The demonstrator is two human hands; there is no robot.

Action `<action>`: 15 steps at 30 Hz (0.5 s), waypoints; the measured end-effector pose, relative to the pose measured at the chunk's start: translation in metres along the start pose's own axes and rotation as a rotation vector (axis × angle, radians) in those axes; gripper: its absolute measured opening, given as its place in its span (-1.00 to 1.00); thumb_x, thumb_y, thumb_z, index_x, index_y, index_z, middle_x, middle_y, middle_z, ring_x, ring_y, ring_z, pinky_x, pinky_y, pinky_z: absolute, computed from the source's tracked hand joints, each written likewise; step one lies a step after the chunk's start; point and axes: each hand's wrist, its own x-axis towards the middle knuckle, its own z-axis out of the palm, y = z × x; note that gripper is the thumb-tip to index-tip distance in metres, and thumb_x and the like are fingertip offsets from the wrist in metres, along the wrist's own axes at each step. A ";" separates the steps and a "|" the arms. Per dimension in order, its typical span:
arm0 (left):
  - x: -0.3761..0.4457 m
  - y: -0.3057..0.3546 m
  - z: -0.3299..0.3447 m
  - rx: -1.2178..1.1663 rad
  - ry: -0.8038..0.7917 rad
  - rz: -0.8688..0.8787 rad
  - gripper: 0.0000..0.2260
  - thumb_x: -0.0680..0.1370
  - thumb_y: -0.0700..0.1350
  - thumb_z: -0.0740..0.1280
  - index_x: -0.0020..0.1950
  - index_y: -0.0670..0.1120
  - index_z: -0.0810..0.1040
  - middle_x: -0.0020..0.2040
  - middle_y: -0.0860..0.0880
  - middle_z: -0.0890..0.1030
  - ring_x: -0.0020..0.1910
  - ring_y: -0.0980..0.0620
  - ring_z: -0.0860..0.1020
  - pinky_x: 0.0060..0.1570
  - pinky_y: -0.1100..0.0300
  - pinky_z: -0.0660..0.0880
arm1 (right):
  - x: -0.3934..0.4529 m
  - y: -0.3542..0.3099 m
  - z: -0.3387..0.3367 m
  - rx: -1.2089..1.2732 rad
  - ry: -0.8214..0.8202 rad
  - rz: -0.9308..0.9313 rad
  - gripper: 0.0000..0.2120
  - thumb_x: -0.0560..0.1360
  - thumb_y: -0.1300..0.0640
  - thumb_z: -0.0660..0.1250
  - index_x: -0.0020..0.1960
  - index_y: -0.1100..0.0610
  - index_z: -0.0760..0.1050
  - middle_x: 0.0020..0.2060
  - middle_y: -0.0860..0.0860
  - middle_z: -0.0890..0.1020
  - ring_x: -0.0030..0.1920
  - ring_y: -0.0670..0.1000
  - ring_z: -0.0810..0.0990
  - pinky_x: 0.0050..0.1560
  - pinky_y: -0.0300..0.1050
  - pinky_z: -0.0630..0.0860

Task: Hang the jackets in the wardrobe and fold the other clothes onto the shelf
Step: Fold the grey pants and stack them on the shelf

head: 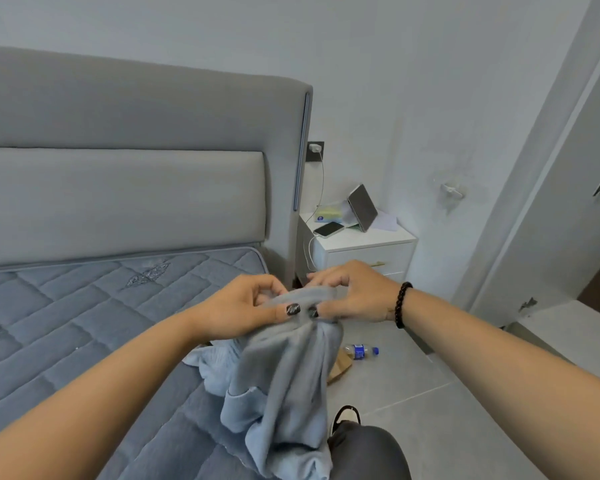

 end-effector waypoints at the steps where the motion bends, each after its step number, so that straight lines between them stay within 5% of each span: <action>1: -0.002 -0.007 -0.001 0.011 -0.040 -0.041 -0.79 0.44 0.06 0.48 -0.13 -0.06 0.60 -0.39 0.10 0.54 -0.41 0.18 0.44 -0.38 0.36 0.35 | -0.003 0.004 -0.008 0.023 0.047 0.020 -0.81 0.33 0.35 0.47 -0.39 0.15 0.57 -0.11 0.03 0.66 0.06 -0.19 0.56 0.01 -0.35 0.46; 4: -0.008 -0.025 -0.004 0.130 -0.133 -0.156 -0.65 0.37 0.19 0.52 -0.10 -0.08 0.67 -0.19 0.01 0.68 -0.20 0.09 0.61 -0.16 0.22 0.52 | -0.019 0.018 -0.036 0.130 0.257 0.097 -0.78 0.25 0.38 0.39 -0.47 0.30 0.37 -0.42 0.13 0.36 -0.34 0.02 0.34 -0.31 -0.13 0.26; 8: -0.002 -0.019 -0.006 0.171 -0.065 -0.153 -0.69 0.42 0.20 0.45 -0.28 -0.04 0.63 -0.35 0.07 0.57 -0.34 0.15 0.51 -0.29 0.29 0.42 | -0.048 0.034 -0.072 0.421 0.469 0.246 -0.69 0.13 0.40 0.24 -0.59 0.08 0.21 -0.54 0.00 0.23 -0.42 -0.04 0.16 -0.46 -0.23 0.12; 12: 0.030 0.019 0.016 0.050 0.145 0.052 -0.69 0.46 0.04 0.41 -0.14 -0.23 0.63 -0.29 -0.01 0.54 -0.28 0.10 0.46 -0.25 0.19 0.41 | -0.072 0.040 -0.079 0.198 0.129 0.344 -0.88 0.24 0.39 0.24 -0.29 0.21 0.47 -0.38 0.11 0.44 -0.32 0.04 0.35 -0.33 -0.20 0.29; 15: 0.055 0.055 0.046 0.022 0.137 0.132 -0.81 0.53 -0.06 0.39 -0.10 -0.20 0.64 -0.30 0.06 0.59 -0.30 0.17 0.50 -0.26 0.28 0.45 | -0.084 0.041 -0.068 0.189 -0.032 0.360 -0.62 0.30 0.47 0.21 0.10 0.37 0.52 -0.10 0.33 0.56 -0.09 0.08 0.46 -0.07 0.01 0.38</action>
